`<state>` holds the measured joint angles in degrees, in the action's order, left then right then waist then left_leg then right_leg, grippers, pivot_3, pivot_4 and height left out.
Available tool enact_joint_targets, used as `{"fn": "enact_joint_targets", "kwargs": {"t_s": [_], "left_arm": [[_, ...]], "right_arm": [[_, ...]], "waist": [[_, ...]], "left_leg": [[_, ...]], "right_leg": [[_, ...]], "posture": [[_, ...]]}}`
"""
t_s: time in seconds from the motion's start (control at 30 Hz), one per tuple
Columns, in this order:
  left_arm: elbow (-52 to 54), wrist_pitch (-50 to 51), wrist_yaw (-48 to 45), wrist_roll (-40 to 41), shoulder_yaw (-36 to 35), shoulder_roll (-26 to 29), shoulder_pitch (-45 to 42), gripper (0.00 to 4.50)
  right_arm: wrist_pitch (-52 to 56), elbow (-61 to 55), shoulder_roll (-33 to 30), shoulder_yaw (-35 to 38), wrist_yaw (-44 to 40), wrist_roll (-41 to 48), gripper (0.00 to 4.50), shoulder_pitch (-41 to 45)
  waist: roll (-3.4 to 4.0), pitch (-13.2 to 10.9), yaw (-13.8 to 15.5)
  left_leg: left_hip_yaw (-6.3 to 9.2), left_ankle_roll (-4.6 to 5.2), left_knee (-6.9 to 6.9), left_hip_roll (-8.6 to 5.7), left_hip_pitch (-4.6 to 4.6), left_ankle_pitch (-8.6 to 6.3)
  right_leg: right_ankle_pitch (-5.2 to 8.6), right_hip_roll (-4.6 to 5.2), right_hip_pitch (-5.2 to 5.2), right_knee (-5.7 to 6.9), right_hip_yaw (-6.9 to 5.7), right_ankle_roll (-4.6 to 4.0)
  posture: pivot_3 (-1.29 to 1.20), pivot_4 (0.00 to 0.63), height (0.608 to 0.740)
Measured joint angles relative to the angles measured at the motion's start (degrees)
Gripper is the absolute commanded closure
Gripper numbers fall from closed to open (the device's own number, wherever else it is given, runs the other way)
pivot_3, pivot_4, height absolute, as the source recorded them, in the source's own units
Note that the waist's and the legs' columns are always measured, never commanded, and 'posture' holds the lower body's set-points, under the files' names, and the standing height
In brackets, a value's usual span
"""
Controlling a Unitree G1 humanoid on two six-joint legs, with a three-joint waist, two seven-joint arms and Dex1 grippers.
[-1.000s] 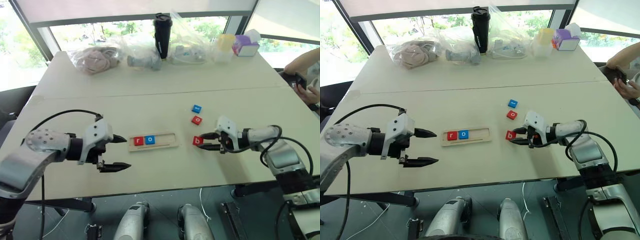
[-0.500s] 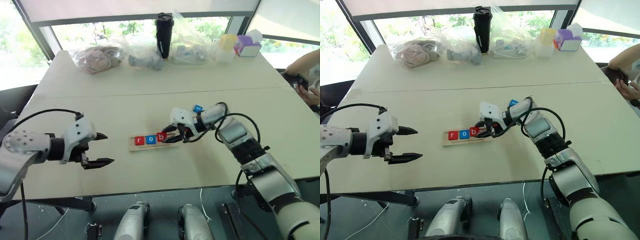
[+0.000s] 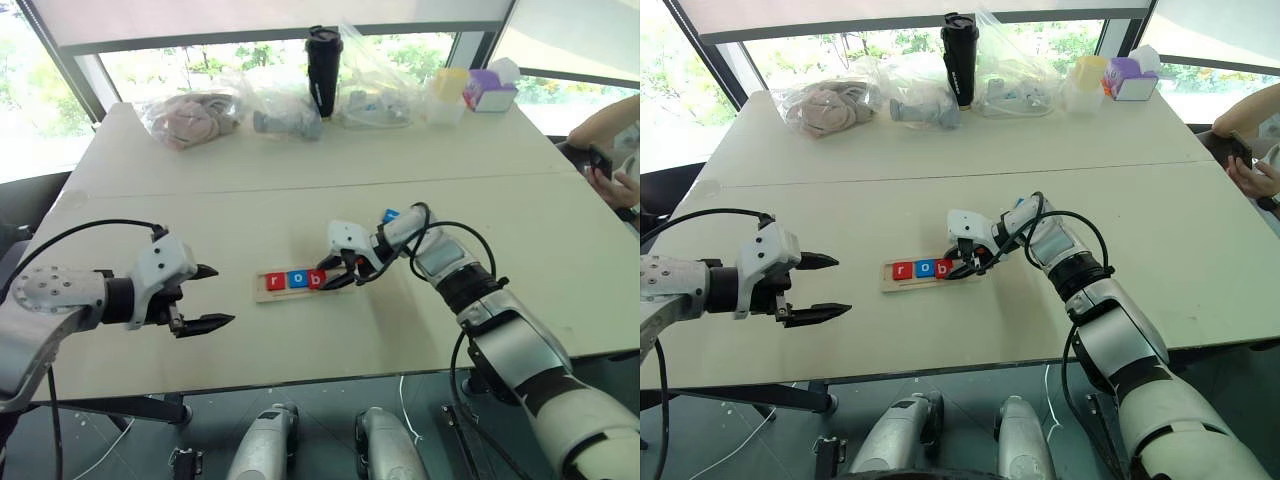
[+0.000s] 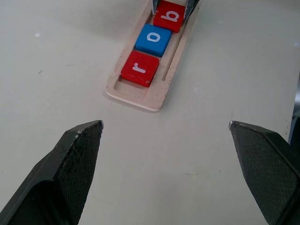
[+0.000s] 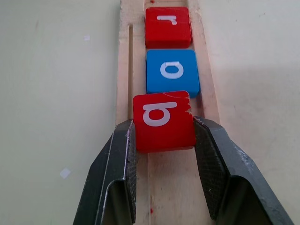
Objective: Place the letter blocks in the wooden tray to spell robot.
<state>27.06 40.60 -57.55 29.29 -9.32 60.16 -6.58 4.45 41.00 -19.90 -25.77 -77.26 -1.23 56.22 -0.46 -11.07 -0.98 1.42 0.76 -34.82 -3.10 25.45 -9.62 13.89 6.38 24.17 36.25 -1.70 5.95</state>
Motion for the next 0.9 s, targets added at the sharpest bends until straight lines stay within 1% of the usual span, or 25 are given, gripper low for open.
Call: {"fn": "enact_joint_targets", "kwargs": {"t_s": [0.3, 0.9], "left_arm": [[0.3, 0.6, 1.4, 0.2, 0.1, -0.8, -0.1, 0.00], [0.6, 0.6, 2.0, 0.1, 1.4, -1.7, -1.3, 0.00]], "right_arm": [[-2.4, 4.2, 2.0, 0.9, 1.4, -1.2, 3.35, 1.6], [-1.8, 4.5, 5.3, 1.8, 2.6, -2.2, 3.35, 1.6]], "waist": [[0.00, 0.0, -0.1], [0.00, 0.0, -0.1]], "left_leg": [[0.00, -0.04, 0.02, 0.00, -0.01, 0.02], [0.00, -0.09, 0.04, 0.00, -0.01, 0.05]], "right_leg": [[-0.01, -0.02, 0.02, 0.01, 0.00, -0.01], [-0.02, -0.04, 0.04, 0.03, 0.01, -0.01]], "posture": [[0.00, 0.150, 0.740], [0.00, 0.150, 0.740]]}}
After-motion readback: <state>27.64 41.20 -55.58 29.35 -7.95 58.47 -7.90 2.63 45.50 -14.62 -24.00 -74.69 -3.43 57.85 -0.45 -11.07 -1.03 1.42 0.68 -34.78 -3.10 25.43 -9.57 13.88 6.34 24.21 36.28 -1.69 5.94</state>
